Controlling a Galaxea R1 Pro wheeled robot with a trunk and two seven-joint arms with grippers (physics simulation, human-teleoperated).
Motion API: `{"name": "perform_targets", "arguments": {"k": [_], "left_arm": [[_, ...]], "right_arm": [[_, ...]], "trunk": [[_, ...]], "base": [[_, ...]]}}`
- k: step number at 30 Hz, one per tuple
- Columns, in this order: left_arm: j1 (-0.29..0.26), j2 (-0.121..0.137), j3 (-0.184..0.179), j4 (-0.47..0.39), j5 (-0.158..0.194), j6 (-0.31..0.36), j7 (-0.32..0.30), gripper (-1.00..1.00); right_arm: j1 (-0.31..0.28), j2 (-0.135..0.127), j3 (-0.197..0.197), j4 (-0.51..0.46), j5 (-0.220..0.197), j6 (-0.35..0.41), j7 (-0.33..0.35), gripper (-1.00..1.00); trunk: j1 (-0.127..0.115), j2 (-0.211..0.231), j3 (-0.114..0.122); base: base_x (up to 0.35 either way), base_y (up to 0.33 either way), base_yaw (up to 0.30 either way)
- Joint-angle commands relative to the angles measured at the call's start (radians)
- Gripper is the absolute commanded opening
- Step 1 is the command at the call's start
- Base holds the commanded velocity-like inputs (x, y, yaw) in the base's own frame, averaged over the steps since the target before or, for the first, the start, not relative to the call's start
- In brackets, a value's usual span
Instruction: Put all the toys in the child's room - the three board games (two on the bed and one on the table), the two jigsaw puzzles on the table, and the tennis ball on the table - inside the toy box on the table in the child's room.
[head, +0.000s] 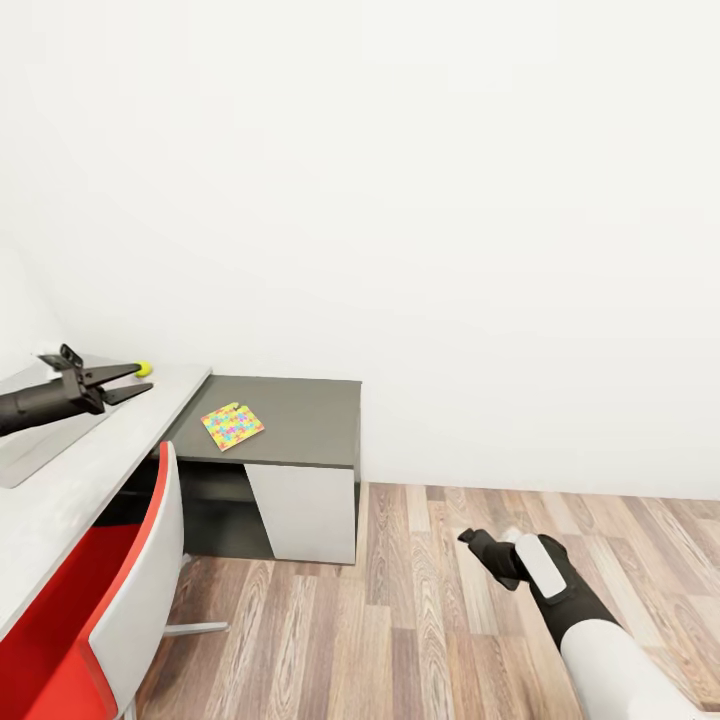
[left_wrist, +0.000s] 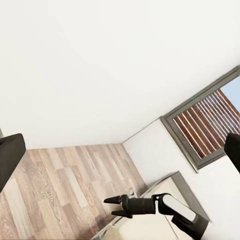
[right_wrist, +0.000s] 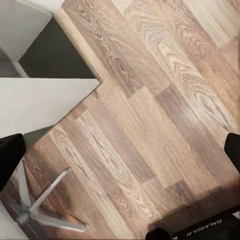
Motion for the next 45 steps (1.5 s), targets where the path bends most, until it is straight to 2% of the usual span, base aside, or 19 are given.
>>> {"name": "perform_targets", "arguments": {"k": [1, 4, 8, 24, 28, 31, 33, 37, 45], "left_arm": [[0.000, -0.005, 0.000, 0.000, -0.001, 0.008, -0.004, 1.00], [0.001, -0.019, -0.001, 0.000, -0.003, 0.005, -0.004, 1.00], [0.002, -0.027, -0.001, 0.000, -0.005, 0.003, -0.004, 1.00], [0.003, -0.030, -0.002, 0.000, -0.006, 0.003, -0.004, 1.00], [0.004, -0.031, -0.002, 0.000, -0.006, -0.001, -0.004, 1.00], [0.006, -0.033, -0.002, 0.000, -0.006, -0.012, -0.004, 1.00], [0.010, -0.034, -0.001, 0.001, -0.006, -0.020, -0.004, 1.00], [0.014, -0.035, -0.002, 0.001, -0.006, -0.026, -0.004, 1.00], [0.037, -0.047, -0.001, 0.003, -0.010, -0.057, -0.004, 1.00]], "right_arm": [[-0.001, -0.001, 0.020, -0.002, -0.007, 0.003, -0.008, 1.00], [-0.001, -0.001, 0.047, -0.011, -0.004, 0.004, -0.007, 1.00], [0.000, -0.001, 0.059, -0.057, -0.003, 0.004, -0.006, 1.00], [0.002, 0.000, 0.064, -0.114, -0.002, 0.005, -0.007, 1.00], [0.014, 0.000, 0.069, -0.195, -0.002, 0.015, -0.008, 1.00], [0.075, 0.001, 0.091, -0.293, -0.002, 0.033, -0.011, 1.00], [0.117, 0.000, 0.105, -0.398, -0.002, 0.063, -0.014, 1.00], [0.150, -0.001, 0.109, -0.518, -0.003, 0.123, -0.018, 1.00], [0.159, 0.000, 0.114, -0.586, -0.002, 0.161, -0.019, 1.00]], "trunk": [[0.001, -0.002, -0.002], [0.001, -0.002, -0.002], [0.001, -0.002, -0.002], [0.001, -0.002, 0.002], [0.001, -0.002, 0.005], [0.001, -0.002, 0.007], [0.001, -0.002, 0.008], [0.001, -0.002, 0.013], [0.001, -0.002, 0.016]], "base": [[0.000, 0.000, 0.000], [0.000, 0.000, 0.000], [0.000, 0.000, -0.002], [0.000, 0.000, -0.230], [0.000, 0.000, -0.277], [0.000, 0.000, -0.275], [0.000, 0.000, -0.250], [0.000, 0.000, -0.222], [0.000, 0.000, -0.068]]}}
